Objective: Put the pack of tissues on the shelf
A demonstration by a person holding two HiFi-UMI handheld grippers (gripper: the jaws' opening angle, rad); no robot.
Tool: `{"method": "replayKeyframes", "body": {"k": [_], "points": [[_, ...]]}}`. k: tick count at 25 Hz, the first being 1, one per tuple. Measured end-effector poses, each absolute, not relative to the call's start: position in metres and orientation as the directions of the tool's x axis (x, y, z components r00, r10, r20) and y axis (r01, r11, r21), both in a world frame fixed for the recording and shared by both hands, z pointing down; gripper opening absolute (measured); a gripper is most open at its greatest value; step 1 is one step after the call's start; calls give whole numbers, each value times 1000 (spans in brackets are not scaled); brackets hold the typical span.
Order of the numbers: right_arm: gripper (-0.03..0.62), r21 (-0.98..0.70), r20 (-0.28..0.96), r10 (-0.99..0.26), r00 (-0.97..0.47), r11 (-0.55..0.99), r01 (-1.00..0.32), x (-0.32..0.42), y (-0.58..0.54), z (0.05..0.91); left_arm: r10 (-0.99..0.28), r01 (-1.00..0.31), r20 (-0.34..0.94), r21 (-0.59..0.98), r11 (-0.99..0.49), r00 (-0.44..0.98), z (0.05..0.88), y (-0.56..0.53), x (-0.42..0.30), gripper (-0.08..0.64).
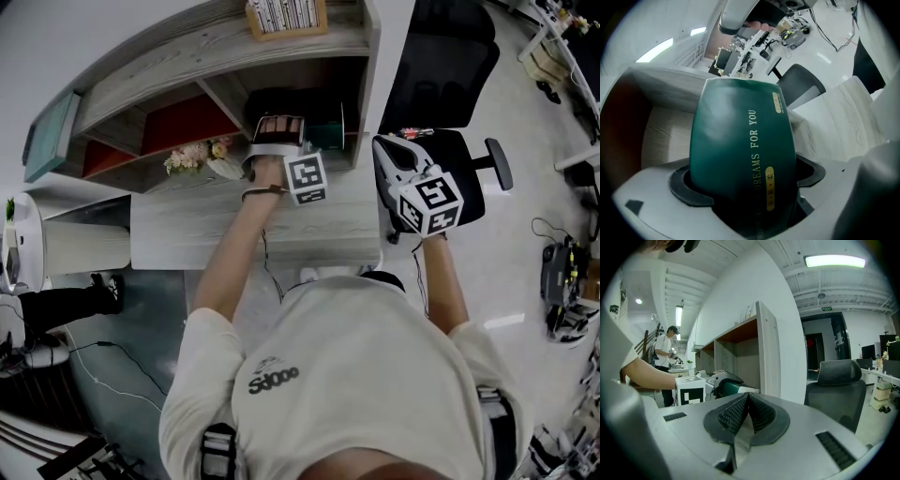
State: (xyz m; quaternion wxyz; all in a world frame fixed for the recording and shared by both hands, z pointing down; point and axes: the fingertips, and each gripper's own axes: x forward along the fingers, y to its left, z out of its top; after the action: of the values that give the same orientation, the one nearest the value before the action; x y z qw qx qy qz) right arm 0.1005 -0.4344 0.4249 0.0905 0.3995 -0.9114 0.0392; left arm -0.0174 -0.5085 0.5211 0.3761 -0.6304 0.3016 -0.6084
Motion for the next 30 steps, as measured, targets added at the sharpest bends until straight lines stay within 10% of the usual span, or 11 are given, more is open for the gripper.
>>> {"method": "replayKeyframes", "body": {"k": [30], "points": [[6,22,204,-746,-634,651,-759,110,-428,419,-865,-3,481,-874,-486,144,531,-526,-3,581]]}}
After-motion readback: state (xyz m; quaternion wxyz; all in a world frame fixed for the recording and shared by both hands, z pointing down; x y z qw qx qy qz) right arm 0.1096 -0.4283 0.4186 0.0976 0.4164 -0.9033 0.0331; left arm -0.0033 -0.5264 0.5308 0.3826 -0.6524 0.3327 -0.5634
